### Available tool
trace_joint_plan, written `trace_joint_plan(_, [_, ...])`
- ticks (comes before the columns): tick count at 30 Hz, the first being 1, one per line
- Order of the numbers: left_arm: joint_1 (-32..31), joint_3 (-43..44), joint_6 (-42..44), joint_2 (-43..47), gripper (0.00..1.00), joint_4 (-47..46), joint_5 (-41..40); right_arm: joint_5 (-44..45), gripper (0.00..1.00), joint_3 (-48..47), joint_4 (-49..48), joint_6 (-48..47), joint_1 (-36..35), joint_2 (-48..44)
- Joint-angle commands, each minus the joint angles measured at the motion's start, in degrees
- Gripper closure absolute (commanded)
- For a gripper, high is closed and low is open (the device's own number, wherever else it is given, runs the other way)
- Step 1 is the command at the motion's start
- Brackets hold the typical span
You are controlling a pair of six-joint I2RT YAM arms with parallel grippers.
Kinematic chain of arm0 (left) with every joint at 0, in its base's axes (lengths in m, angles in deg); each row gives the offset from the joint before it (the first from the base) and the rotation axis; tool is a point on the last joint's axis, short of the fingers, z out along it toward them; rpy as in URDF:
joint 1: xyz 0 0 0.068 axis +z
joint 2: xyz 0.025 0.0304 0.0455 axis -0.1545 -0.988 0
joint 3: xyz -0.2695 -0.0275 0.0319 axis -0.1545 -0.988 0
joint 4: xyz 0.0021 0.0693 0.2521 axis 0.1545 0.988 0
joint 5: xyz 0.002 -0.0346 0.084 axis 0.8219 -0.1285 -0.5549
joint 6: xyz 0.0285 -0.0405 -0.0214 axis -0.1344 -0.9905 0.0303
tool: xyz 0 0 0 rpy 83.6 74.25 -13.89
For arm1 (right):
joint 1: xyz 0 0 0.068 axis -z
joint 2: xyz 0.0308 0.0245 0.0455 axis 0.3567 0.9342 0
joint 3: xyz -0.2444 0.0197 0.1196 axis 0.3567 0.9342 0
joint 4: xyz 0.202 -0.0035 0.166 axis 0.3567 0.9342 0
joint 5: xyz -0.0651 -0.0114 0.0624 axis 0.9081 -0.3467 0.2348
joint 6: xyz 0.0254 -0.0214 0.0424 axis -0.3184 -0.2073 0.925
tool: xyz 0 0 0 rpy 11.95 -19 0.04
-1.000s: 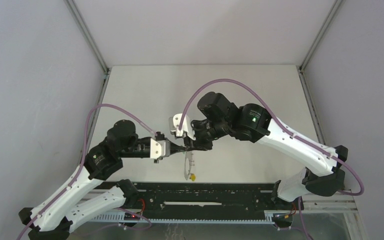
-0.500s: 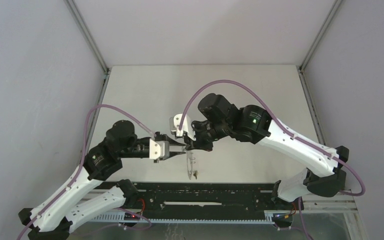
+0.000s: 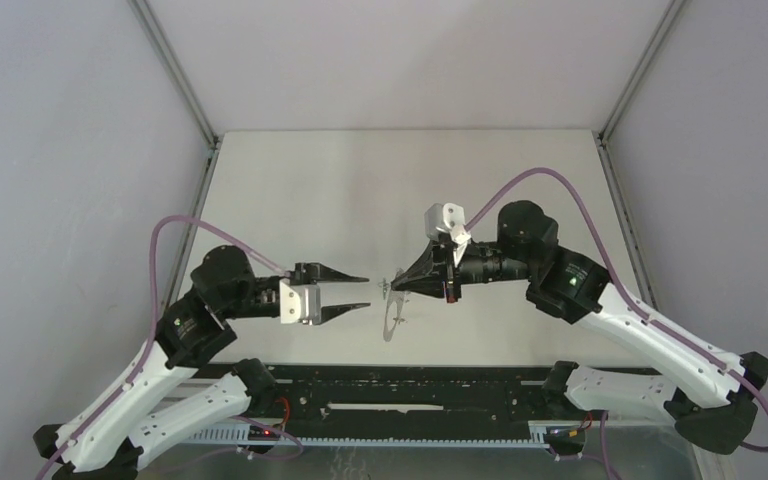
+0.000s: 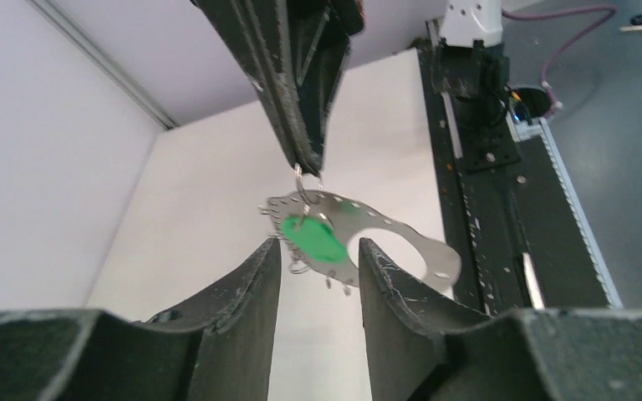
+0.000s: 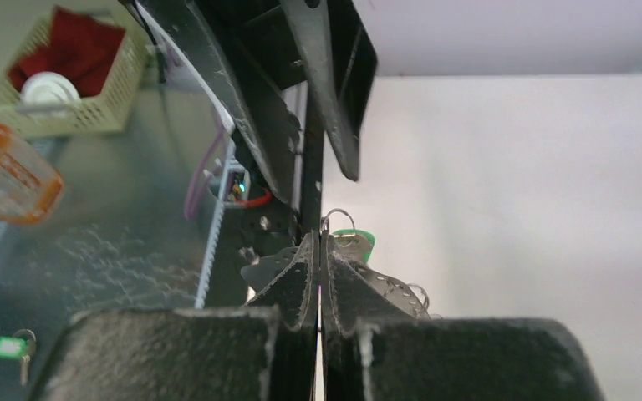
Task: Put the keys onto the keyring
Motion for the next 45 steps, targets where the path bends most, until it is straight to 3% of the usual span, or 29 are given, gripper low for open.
trace_joint_plan(1, [-0.2,-0.1,-2.4,0.3,0.56,-11.0,-2.1,-3.8,1.0,5.0,-21.7,9.6,0.0,-2.8])
trace_joint_plan(5, [-0.2,-0.6,0.3,1.0,0.56,-13.4,-1.1,-2.8,1.0,11.0,-31.8,14.4,-0.3,-4.4])
trace_joint_plan(9, [-0.2,-0.2,4.1,1.1,0.66,-9.0,1.9,-0.4,1.0,13.3,-34.8,14.7,-1.4,-4.9])
trace_joint_plan(12, [-0.2,-0.2,7.2,1.3,0.68,-6.3,3.5,-0.6,1.0,14.1,-36.7,15.2,-1.7,-4.9])
trace_joint_plan(19, [-0.2,-0.3,11.5,1.2,0.72,-3.5,3.7,-2.1,1.0,14.1,-37.7,15.7,-1.8,-4.0])
trace_joint_plan(39, [-0.2,-0.1,10.6,1.1,0.9,-0.3,9.2,-2.2,1.0,14.2,-37.3,16.0,-2.1,-3.5])
trace_joint_plan(45, [-0.2,-0.3,10.0,1.3,0.91,0.0,9.8,-1.6,1.0,15.2,-38.6,16.5,-2.2,-3.8])
